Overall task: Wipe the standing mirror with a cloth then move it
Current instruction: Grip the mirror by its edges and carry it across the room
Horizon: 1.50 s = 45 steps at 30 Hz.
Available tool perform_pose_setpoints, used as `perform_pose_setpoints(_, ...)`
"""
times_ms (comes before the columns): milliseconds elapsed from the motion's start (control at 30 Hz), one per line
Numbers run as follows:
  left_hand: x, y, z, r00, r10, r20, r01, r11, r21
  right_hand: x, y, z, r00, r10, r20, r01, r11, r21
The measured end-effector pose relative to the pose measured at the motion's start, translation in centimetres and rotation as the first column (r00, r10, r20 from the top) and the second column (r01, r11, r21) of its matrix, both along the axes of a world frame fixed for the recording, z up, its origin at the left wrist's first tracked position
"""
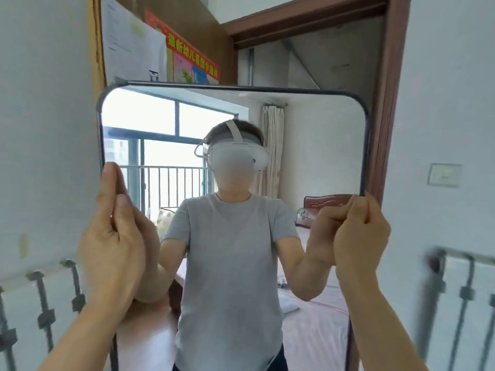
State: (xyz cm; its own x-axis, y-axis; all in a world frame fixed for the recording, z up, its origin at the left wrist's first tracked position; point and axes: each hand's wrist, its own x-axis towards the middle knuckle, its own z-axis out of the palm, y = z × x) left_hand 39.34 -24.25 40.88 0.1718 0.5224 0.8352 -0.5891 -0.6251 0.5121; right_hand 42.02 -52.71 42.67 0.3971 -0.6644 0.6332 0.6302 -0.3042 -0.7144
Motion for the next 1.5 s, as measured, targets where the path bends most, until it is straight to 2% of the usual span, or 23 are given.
perform_pose_setpoints(67, 0.1, -1.8, 0.2, 0.995, -0.017, -0.101, 0.024, 0.997, 0.072, -0.3, -1.7, 0.0, 0.999, -0.045, 0.022, 0.046, 0.999, -0.014)
perform_pose_setpoints(100, 0.3, -2.7, 0.3, 0.995, -0.017, -0.102, 0.026, 0.996, 0.081, -0.5, -2.4, 0.0, 0.998, -0.06, 0.024, 0.06, 0.998, -0.021)
perform_pose_setpoints(167, 1.0, -4.3, 0.4, 0.998, -0.063, -0.012, 0.063, 0.998, 0.022, -0.6, -3.9, -0.1, 0.995, -0.095, 0.007, 0.095, 0.995, -0.015)
perform_pose_setpoints(333, 2.3, -8.2, 0.2, 0.973, -0.228, -0.028, 0.227, 0.974, -0.007, -0.9, -7.3, -0.3, 0.986, -0.167, -0.009, 0.167, 0.986, -0.019)
perform_pose_setpoints(467, 3.7, -10.5, -0.1, 0.974, -0.211, -0.088, 0.207, 0.977, -0.044, -1.5, -9.1, -0.3, 0.976, -0.217, -0.013, 0.216, 0.976, -0.03)
perform_pose_setpoints(733, 6.1, -15.3, -0.8, 0.957, -0.277, -0.09, 0.279, 0.96, 0.008, -2.0, -13.2, -0.9, 0.946, -0.322, -0.029, 0.322, 0.947, -0.005)
perform_pose_setpoints(867, 7.6, -17.0, -1.0, 0.93, -0.361, -0.067, 0.362, 0.932, 0.012, -2.2, -14.7, -1.2, 0.934, -0.356, -0.027, 0.355, 0.934, -0.024)
perform_pose_setpoints(1167, 10.2, -19.3, -1.6, 0.909, -0.404, -0.106, 0.405, 0.914, -0.016, -1.7, -16.0, -1.1, 0.907, -0.42, -0.032, 0.42, 0.907, -0.011)
perform_pose_setpoints(1333, 13.0, -20.2, -1.4, 0.831, -0.546, -0.11, 0.55, 0.835, 0.007, -1.3, -16.2, -0.9, 0.862, -0.506, -0.024, 0.506, 0.862, -0.021)
perform_pose_setpoints(1500, 14.6, -21.7, -0.8, 0.783, -0.608, -0.135, 0.617, 0.786, 0.039, -1.1, -16.8, -1.1, 0.81, -0.587, -0.023, 0.586, 0.81, -0.011)
